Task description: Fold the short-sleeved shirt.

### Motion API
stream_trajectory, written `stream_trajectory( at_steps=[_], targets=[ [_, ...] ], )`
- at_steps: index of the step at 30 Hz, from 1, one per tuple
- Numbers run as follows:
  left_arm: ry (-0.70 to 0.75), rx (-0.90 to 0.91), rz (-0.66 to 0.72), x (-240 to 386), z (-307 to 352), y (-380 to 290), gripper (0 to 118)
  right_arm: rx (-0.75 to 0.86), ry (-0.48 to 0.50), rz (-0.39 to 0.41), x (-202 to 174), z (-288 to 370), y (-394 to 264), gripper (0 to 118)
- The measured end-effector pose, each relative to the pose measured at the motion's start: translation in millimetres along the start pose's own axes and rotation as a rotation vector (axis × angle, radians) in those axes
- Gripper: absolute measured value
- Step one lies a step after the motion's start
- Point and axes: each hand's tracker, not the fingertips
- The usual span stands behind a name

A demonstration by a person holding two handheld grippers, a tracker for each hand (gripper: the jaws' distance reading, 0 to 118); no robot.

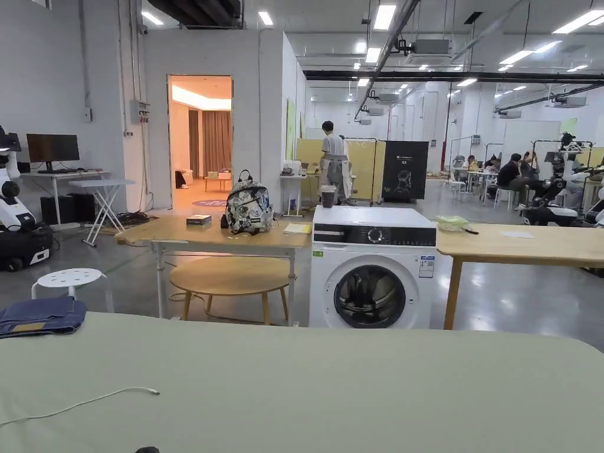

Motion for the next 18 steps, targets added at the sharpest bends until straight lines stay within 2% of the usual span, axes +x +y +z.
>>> stream_trajectory(
  at_steps=[5, 11, 12, 16, 18],
  targets=[
    [0.017, 0.002, -0.009, -2.0, 0.0, 0.6, 0, -0.005, 0.001, 0.017, -3.8, -1.2, -0.3, 0],
    [0.064, -0.009, -0.041, -14.9, 5.8, -1.5, 0, -0.007, 0.006, -0.001, -12.8, -4.2, -2.8, 0],
    [0.115, -0.017, -0.057, -20.3, 9.5, -2.3, 0, -0.014, 0.026, -0.007, -17.0, -6.2, -2.9, 0],
    [0.151, -0.024, -0.014, -47.2, 28.9, -1.2, 0, -0.018, 0.128, -0.034, -45.0, -15.4, -2.6, 0],
    [0.215, -0.028, -0.044, -55.3, 38.2, 0.0, 0, -0.016, 0.174, -0.017, -61.1, -19.4, -1.6, 0]
  ],
)
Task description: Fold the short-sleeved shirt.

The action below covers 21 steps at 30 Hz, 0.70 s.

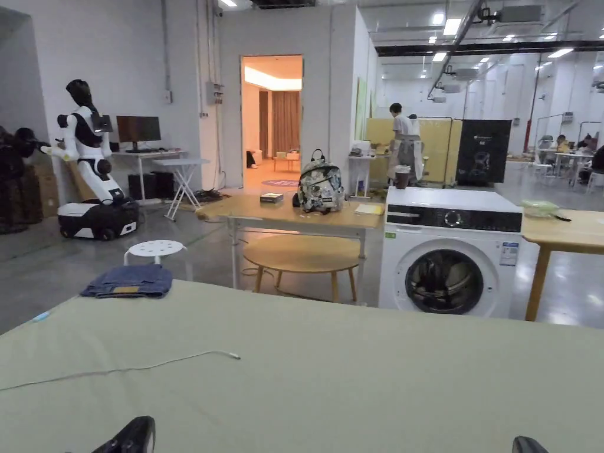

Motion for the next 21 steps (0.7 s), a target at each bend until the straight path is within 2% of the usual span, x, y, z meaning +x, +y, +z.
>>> stream_trajectory(
  at_steps=[7, 21],
  targets=[
    [0.107, -0.014, 0.0, -32.7, 20.4, -0.2, 0, -0.012, 0.154, -0.026, -42.1, -16.2, -0.6, 0],
    [0.169, -0.06, 0.009, -53.9, 31.5, -6.8, 0, -0.023, 0.227, -0.01, -62.4, -20.4, -2.9, 0]
  ],
)
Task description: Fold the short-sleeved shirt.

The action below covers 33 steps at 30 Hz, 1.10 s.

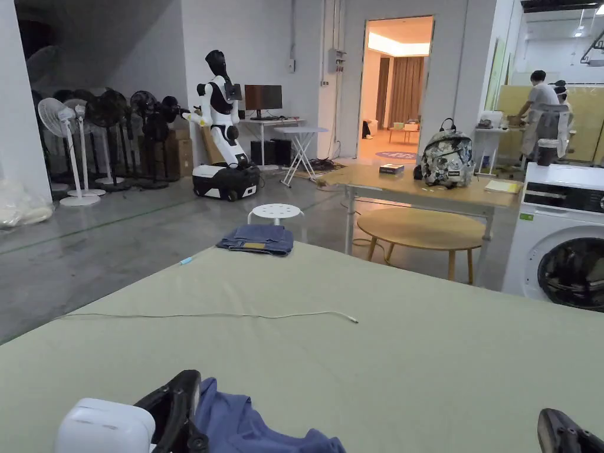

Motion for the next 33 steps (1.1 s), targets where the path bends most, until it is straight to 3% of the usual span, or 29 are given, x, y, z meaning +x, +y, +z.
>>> stream_trajectory(
  at_steps=[11, 15, 16, 18, 21, 26, 33],
  targets=[
    [-0.014, -0.05, -0.009, -4.7, -3.8, -6.8, 0, -0.012, 0.015, 0.03, -6.3, 0.4, -5.4, 0],
    [-0.112, -0.168, 0.004, -16.7, -22.0, -13.8, 1, -0.039, 0.032, 0.026, -4.4, 1.6, -11.2, 0],
    [-0.119, -0.165, -0.007, -21.1, -25.3, -18.3, 14, -0.044, 0.033, 0.028, -3.5, 3.2, -13.7, 0],
    [-0.107, -0.274, 0.007, -29.3, -41.2, -22.7, 71, -0.054, 0.037, 0.032, -1.0, 6.5, -19.4, 0],
    [-0.149, -0.327, 0.016, -46.0, -70.4, -37.0, 74, -0.086, 0.032, 0.023, 4.1, 6.2, -29.5, 0],
    [-0.227, -0.63, 0.037, -67.3, -163.2, -91.5, 75, -0.158, 0.022, -0.021, 16.1, -0.8, -45.3, 0],
    [-0.261, -0.888, 0.141, -76.6, -262.3, -183.2, 75, -0.251, -0.015, -0.078, 36.1, -6.3, -61.3, 0]
  ],
)
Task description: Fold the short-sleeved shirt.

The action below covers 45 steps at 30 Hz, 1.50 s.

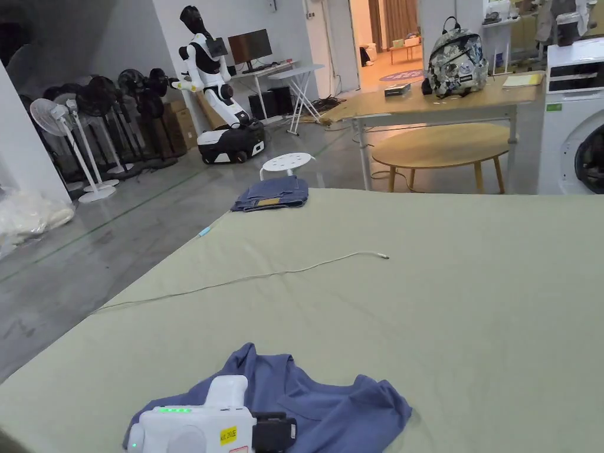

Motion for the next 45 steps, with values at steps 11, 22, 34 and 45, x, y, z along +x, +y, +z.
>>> stream_trajectory(
  at_steps=[11, 22, 34, 45],
  targets=[
    [0.087, -0.087, -0.096, 2.1, -38.0, 3.2, 0, -0.046, -0.042, -0.041, 21.5, 5.9, -8.5, 0],
    [0.226, 0.275, -0.188, 3.5, 160.3, 196.3, 0, -0.031, -0.077, -0.194, 66.4, 29.1, -24.3, 0],
    [0.05, 0.339, -0.42, 179.8, 139.1, 224.8, 0, 0.01, -0.166, -0.292, 106.9, 67.8, -24.5, 0],
    [-0.642, -0.147, -0.363, 433.7, -46.2, -68.5, 0, 0.006, -0.332, -0.293, 136.2, 125.0, -37.8, 0]
  ],
)
